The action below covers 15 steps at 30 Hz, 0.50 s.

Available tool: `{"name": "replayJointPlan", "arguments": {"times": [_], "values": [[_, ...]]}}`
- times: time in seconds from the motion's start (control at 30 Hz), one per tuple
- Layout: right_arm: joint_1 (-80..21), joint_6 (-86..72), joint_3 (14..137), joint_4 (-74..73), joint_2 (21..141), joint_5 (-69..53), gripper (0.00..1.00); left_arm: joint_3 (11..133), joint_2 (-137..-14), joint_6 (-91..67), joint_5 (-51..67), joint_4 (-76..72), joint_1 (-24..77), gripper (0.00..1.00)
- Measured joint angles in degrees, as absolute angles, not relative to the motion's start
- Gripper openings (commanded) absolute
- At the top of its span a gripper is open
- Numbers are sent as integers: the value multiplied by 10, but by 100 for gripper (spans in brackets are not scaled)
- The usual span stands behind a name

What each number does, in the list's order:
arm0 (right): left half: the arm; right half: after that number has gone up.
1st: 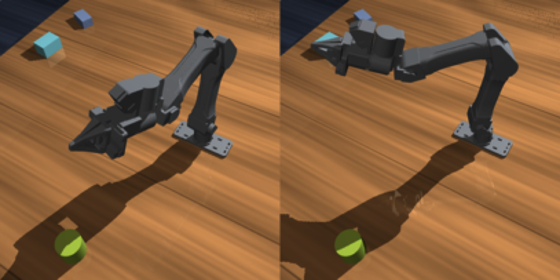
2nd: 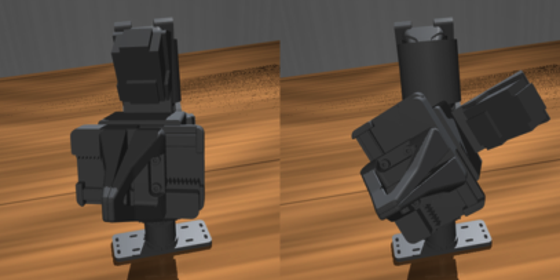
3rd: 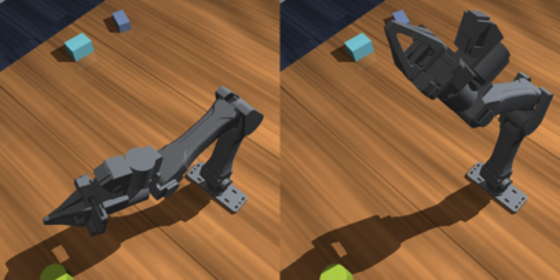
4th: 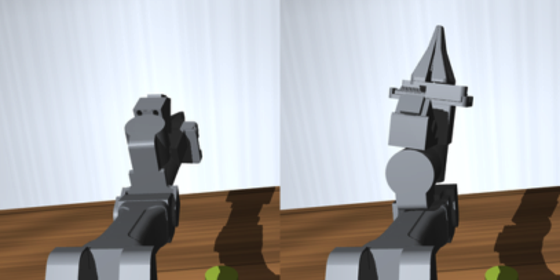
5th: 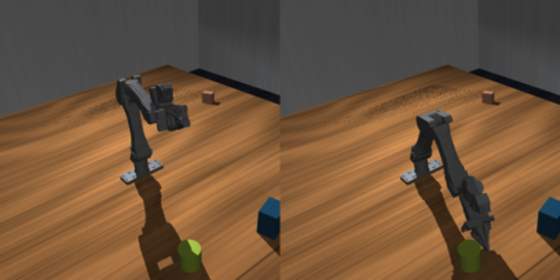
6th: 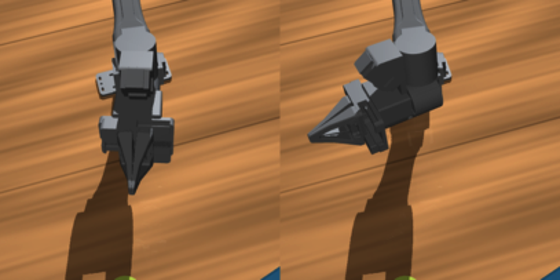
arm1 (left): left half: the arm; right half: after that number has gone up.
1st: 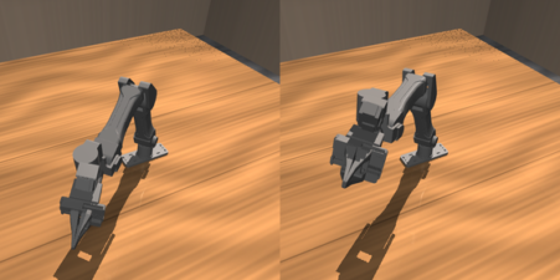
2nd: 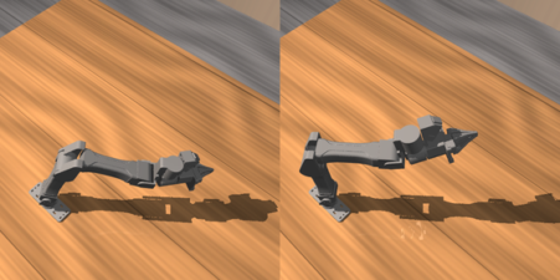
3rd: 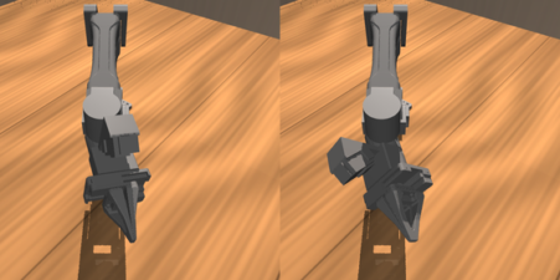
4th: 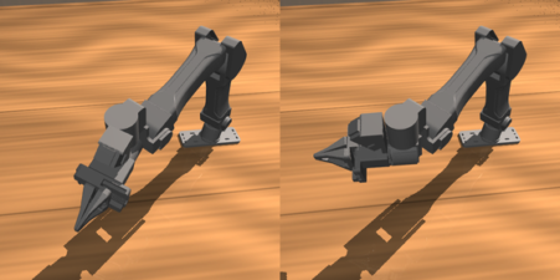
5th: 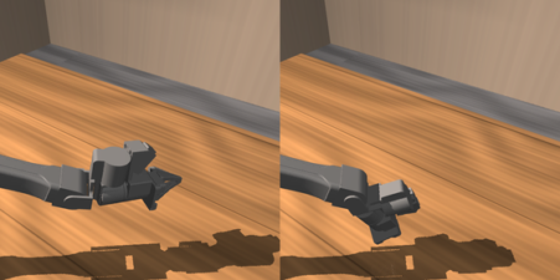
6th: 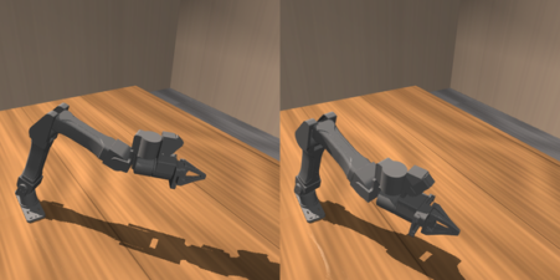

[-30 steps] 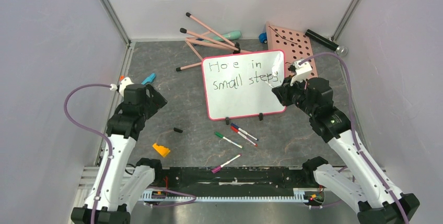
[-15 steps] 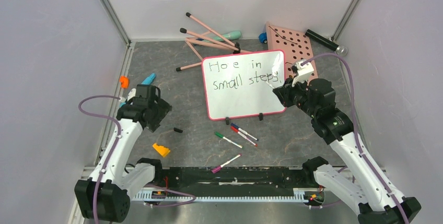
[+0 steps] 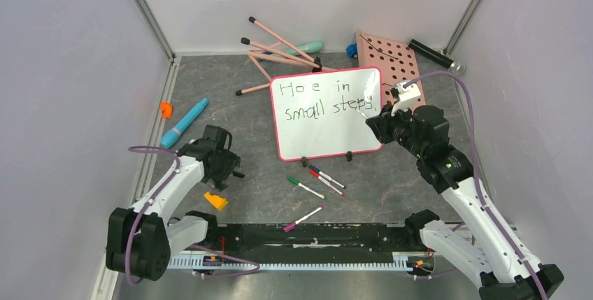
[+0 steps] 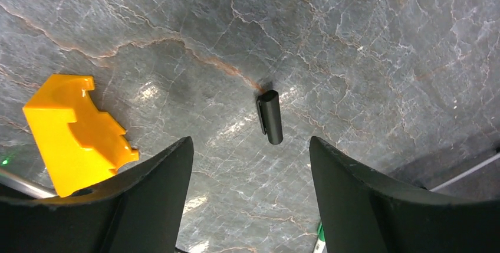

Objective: Write a sentence on the whiteboard
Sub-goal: Close the whiteboard marker at the center of the board.

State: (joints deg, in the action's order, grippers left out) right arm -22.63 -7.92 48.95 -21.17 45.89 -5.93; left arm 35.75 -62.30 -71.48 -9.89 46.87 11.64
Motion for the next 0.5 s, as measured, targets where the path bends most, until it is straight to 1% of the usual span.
{"name": "replayJointPlan", "arguments": {"times": [0.23,0.33,0.4,0.47,0.5], "values": [[-226,-81,489,-216,459,-60,0,339,-651,-752,-101,435,121,71],[-226,-81,489,-218,459,-60,0,338,-679,-764,-101,417,121,65],[-226,-81,489,-220,459,-59,0,339,-699,-771,-101,408,121,57],[-226,-82,489,-221,459,-60,0,344,-709,-777,-100,405,121,46],[-226,-82,489,-221,458,-60,0,346,-714,-781,-99,402,121,31]]}}
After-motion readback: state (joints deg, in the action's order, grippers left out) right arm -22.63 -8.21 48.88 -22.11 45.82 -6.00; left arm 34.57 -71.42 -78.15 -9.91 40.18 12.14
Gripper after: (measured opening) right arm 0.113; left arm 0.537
